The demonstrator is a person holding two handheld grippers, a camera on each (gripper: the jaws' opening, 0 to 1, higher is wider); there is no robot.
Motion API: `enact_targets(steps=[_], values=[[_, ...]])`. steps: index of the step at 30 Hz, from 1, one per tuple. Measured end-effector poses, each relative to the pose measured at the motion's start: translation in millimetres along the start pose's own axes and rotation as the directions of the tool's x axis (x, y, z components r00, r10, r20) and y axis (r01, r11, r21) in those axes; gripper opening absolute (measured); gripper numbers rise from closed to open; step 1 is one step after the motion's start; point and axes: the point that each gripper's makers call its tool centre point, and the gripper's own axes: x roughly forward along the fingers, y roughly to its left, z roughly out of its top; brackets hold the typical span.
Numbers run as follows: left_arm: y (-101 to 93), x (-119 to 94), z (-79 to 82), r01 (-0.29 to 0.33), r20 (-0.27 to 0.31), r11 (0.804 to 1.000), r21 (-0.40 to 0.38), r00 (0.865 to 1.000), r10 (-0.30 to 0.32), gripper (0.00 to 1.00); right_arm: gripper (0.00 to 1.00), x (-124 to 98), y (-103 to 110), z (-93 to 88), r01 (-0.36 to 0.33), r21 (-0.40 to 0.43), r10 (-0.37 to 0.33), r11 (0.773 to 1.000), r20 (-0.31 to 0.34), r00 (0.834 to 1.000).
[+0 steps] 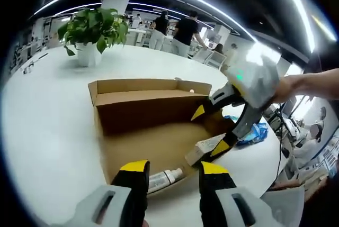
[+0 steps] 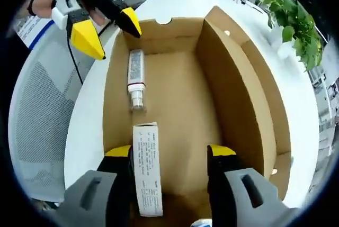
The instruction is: Operate the shoe box by opening the lid, removing the specified soft item, and placing it in the target area until the item is outside and the box remains undamaged.
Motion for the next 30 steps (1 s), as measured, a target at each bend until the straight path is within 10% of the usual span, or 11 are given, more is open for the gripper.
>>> enact_targets(steps=[11,16,30], values=[[1.6,-2,0.8,-0.005,0.004,1.000,-0.003,1.000,0.005,0.37,0.39,13,2,-23.2,0.010,0.014,-0.009,1.000,-0.083,0.997],[0.4,-3,0.5,-0.003,0.004,1.000,-0.003,1.000,0.003,0.37,0.20,7,6,-18.4,-0.008,0.089,0.010,0.996,-0.019,1.000],[-1.1,-4,4.2,0.000,0.009,1.000,0.009,1.000,-0.001,0.37,0.18,-10,-6,-12.9,0.054,0.162,-0.059,0.985,0.024,0.998]])
